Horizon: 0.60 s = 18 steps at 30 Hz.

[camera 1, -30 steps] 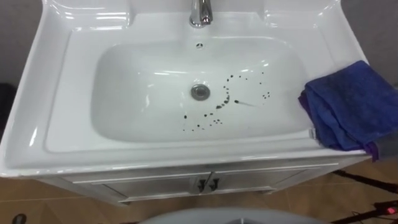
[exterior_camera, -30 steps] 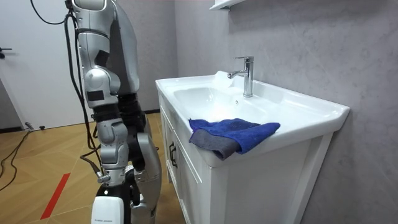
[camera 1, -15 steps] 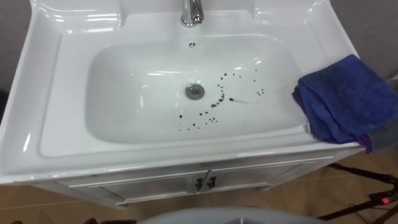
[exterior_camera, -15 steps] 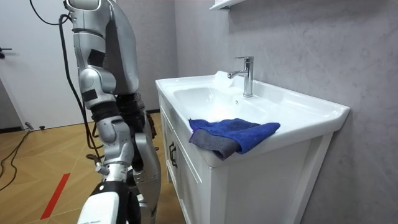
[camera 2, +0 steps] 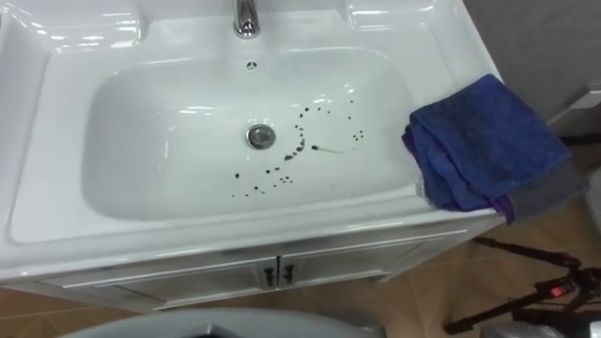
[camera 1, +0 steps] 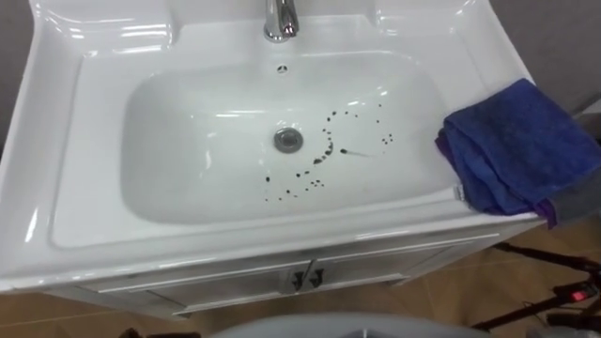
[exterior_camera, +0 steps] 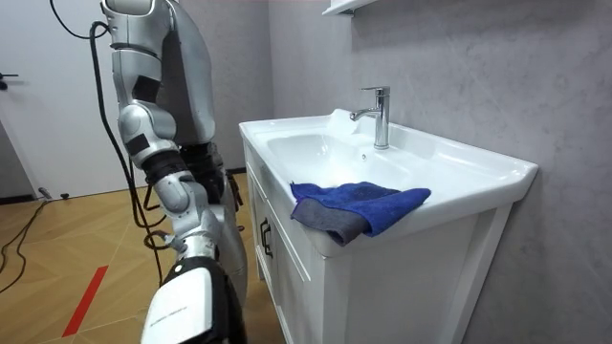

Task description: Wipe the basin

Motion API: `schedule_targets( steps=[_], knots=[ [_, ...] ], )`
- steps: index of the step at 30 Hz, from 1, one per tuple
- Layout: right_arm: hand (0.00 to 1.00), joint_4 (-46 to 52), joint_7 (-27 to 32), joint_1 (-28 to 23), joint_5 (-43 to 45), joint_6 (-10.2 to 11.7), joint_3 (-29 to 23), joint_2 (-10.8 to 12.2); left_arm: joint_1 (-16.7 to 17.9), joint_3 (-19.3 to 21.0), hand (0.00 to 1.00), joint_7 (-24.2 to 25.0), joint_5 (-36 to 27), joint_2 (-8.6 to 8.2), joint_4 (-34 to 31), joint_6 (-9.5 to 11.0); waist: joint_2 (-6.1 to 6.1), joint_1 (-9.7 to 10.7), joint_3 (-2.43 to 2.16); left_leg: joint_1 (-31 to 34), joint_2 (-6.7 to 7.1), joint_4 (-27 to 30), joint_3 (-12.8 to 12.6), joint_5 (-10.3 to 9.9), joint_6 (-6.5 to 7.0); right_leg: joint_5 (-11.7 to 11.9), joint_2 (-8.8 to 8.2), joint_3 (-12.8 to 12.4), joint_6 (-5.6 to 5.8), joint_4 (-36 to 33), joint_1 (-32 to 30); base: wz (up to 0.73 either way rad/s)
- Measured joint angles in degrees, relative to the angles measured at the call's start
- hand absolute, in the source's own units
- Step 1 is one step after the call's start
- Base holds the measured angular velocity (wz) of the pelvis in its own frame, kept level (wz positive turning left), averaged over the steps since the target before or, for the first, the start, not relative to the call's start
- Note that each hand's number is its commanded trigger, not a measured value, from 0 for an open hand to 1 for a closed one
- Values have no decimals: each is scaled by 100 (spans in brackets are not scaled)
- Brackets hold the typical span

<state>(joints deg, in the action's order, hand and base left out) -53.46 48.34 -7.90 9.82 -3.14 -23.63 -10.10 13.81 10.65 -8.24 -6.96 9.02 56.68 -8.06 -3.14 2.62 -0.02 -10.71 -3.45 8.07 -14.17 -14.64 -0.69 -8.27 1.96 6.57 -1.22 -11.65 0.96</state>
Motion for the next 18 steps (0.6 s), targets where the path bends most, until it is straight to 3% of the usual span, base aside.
schedule_targets(
  steps=[10,15,18],
  knots=[
    [0,914,410,-23,673,147,-7,-21,92,-90,0,14,7,-6,-38,217,-39,4,3,11,2,0,-44,0,0,0,7,-42,1,-3,-29,-2],
    [0,1344,482,19,1054,447,-9,-165,125,-82,0,25,22,-10,-120,350,-8,-14,3,66,1,0,-57,0,-1,0,9,-44,0,-8,-106,0],
    [0,1564,529,6,1080,499,-9,-175,161,-81,0,46,28,-32,-272,354,4,-17,-4,109,1,0,-58,1,-1,1,10,-47,0,-8,-140,0]
  ],
)
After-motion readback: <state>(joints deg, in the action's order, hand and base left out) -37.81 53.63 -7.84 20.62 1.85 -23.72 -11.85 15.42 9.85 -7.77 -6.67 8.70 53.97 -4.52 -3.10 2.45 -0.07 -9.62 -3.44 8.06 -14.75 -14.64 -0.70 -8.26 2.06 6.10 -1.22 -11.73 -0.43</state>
